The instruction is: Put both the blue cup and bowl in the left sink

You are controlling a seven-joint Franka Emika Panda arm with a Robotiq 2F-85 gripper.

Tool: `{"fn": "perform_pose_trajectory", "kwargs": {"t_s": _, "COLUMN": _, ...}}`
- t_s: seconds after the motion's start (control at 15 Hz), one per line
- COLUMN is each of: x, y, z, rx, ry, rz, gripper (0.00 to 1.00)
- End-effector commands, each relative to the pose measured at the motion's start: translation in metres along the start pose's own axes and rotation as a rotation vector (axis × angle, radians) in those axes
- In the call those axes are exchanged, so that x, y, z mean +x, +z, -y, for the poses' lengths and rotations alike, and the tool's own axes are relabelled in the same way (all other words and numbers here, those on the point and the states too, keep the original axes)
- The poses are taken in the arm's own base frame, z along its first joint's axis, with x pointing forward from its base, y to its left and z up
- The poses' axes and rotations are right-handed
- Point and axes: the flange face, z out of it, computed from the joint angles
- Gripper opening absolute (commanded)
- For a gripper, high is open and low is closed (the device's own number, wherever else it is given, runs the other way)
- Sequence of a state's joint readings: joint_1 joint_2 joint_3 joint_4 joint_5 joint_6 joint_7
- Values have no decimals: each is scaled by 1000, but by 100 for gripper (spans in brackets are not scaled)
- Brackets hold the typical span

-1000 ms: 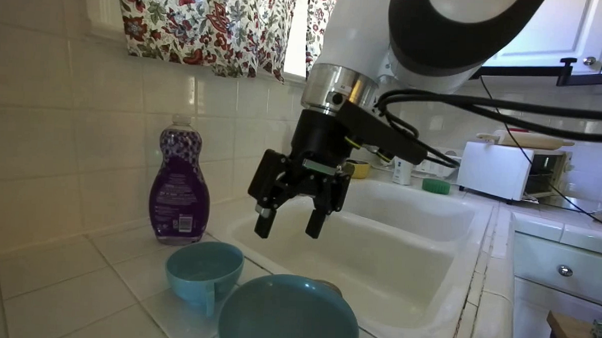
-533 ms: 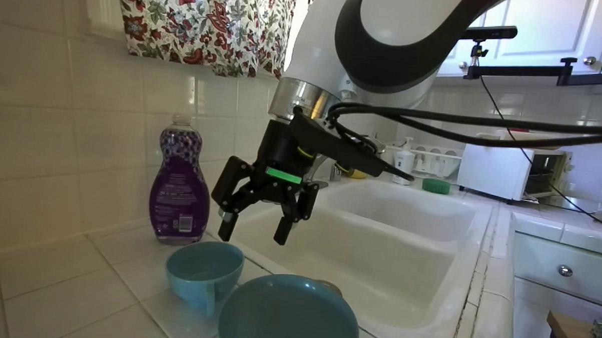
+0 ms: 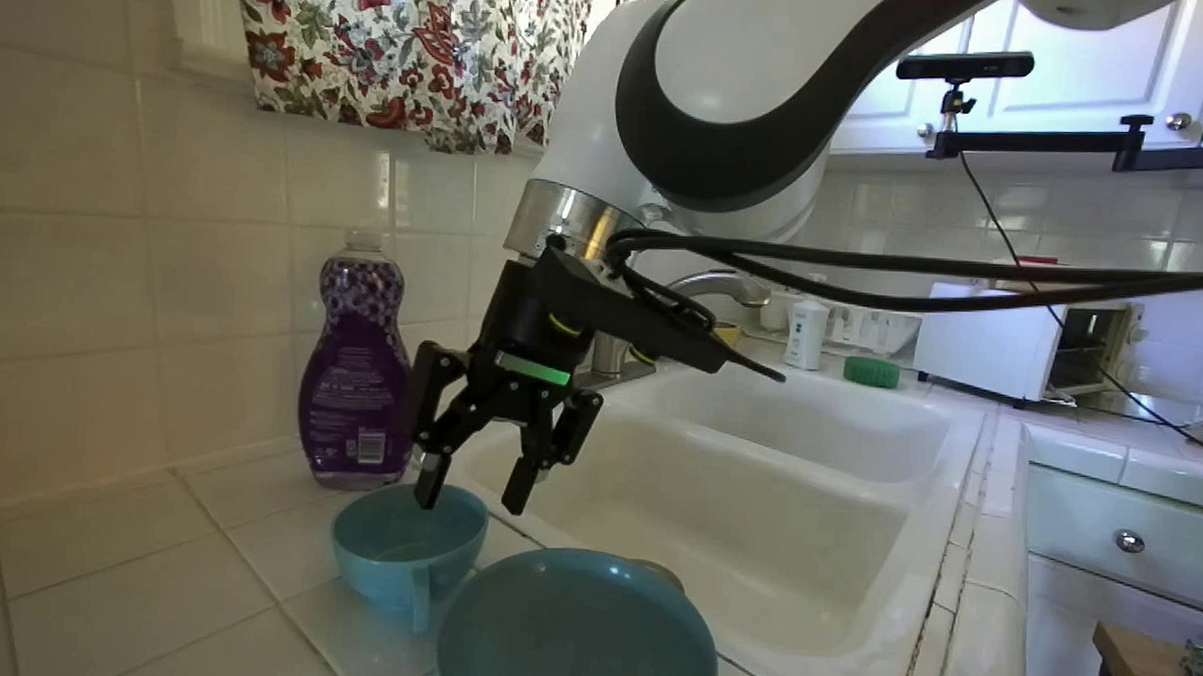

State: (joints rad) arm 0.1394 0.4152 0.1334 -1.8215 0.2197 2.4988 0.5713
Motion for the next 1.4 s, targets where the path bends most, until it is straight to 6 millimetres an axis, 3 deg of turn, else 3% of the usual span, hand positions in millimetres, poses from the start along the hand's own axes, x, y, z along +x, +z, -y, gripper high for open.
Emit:
{"fn": "perform_pose_trajectory", "kwargs": {"t_s": 0.0, "x": 5, "y": 7, "z": 8, "rx": 22, "ry": 37, "rz": 4, "gripper": 66}}
{"fn": "perform_pose_trajectory", "kwargs": {"t_s": 0.33, "x": 3, "y": 14, "z": 6, "rx": 20, "ry": 44, "rz": 14, "gripper": 53}}
{"fn": "perform_pose_trajectory", "kwargs": {"t_s": 0.73, "x": 6, "y": 14, "z": 1, "rx": 15, "ry": 49, "rz": 10, "gripper": 3}}
{"fn": "perform_pose_trajectory", "kwargs": {"t_s": 1.07, "x": 8, "y": 11, "z": -3, "rx": 18, "ry": 56, "rz": 8, "gripper": 2}}
{"fn": "perform_pose_trajectory", "kwargs": {"t_s": 1.33, "x": 5, "y": -22, "z": -7, "rx": 69, "ry": 63, "rz": 36, "gripper": 2}}
